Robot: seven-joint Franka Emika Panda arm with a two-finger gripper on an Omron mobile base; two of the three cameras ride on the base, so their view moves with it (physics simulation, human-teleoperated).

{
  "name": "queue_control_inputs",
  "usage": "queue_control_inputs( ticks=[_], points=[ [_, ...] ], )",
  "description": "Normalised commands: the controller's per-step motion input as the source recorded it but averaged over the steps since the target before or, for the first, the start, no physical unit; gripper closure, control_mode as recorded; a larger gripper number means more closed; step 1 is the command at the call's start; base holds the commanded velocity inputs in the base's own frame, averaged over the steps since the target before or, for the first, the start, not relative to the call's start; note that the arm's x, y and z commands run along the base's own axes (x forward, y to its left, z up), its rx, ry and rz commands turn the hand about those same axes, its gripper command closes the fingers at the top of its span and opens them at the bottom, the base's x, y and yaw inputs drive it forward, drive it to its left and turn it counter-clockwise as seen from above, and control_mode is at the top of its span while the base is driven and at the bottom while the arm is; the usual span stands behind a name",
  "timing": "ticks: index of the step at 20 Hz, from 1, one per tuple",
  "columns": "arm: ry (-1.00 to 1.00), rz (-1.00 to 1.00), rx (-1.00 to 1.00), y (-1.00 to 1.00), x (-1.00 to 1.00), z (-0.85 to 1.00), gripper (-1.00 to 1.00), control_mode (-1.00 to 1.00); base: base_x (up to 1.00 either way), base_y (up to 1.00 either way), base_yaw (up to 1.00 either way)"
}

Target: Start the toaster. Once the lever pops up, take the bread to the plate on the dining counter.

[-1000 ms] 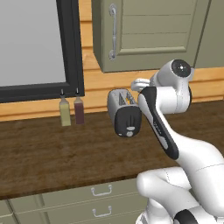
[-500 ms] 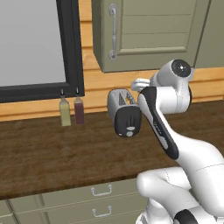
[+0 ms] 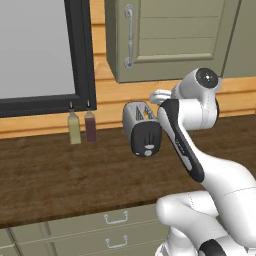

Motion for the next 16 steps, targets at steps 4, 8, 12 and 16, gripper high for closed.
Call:
queue_control_inputs(
  ticks=[4, 8, 12, 16],
  points=[
    [0.00, 0.00, 0.00, 0.00, 0.00, 0.00, -1.00, -1.00, 0.00, 0.00, 0.00],
    [0.00, 0.00, 0.00, 0.00, 0.00, 0.00, -1.00, -1.00, 0.00, 0.00, 0.00],
    [0.00, 0.00, 0.00, 0.00, 0.00, 0.00, -1.00, -1.00, 0.00, 0.00, 0.00],
    [0.00, 0.00, 0.00, 0.00, 0.00, 0.00, -1.00, -1.00, 0.00, 0.00, 0.00]
  ],
)
